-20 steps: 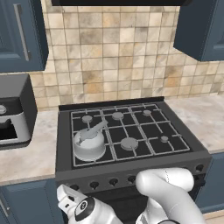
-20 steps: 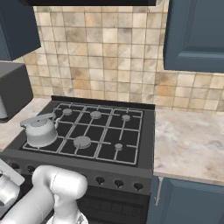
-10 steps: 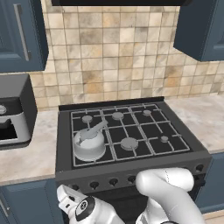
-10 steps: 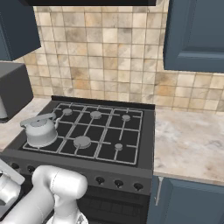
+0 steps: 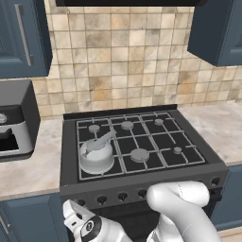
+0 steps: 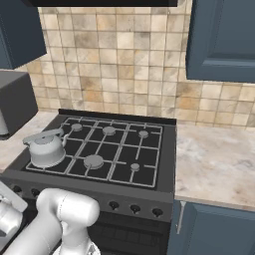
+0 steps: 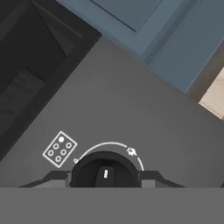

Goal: Lower the heat of the kettle.

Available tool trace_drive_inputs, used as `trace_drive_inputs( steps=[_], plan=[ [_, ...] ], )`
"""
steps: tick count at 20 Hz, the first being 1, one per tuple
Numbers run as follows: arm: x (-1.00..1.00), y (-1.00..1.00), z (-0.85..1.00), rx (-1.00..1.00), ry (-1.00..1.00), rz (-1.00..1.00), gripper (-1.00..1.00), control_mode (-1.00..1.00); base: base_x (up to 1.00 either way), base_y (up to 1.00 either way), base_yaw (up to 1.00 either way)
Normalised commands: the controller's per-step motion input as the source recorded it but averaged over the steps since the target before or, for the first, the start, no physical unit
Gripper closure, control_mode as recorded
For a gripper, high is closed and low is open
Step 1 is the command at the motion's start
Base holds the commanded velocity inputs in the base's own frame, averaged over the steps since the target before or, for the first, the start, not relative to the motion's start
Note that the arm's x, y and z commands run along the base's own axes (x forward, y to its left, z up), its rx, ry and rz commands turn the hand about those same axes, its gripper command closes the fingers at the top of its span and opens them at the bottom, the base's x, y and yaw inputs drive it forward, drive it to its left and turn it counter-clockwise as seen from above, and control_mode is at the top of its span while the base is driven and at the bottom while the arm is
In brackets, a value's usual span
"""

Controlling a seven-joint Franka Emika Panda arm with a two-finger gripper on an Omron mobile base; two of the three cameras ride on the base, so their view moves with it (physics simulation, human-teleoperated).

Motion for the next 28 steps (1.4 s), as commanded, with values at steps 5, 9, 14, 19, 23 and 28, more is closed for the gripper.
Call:
trace_drive_inputs(
  steps=[5, 9, 14, 19, 23, 28],
  plan=[
    [0.0, -0.02, 0.0, 0.16, -0.08, 0.0, 1.0, -1.0, 0.0, 0.0, 0.0],
    [0.0, 0.0, 0.0, 0.2, -0.02, 0.0, 1.0, -1.0, 0.0, 0.0, 0.0],
    [0.02, -0.04, 0.0, 0.24, 0.0, -0.02, 1.0, -1.0, 0.0, 0.0, 0.0],
    [0.01, -0.06, 0.0, 0.32, 0.0, -0.05, 1.0, -1.0, 0.0, 0.0, 0.0],
    [0.0, 0.0, 0.0, 0.33, 0.0, -0.08, 1.0, -1.0, 0.0, 0.0, 0.0],
    [0.0, 0.0, 0.0, 0.36, 0.0, -0.08, 1.0, -1.0, 0.0, 0.0, 0.0]
  ],
)
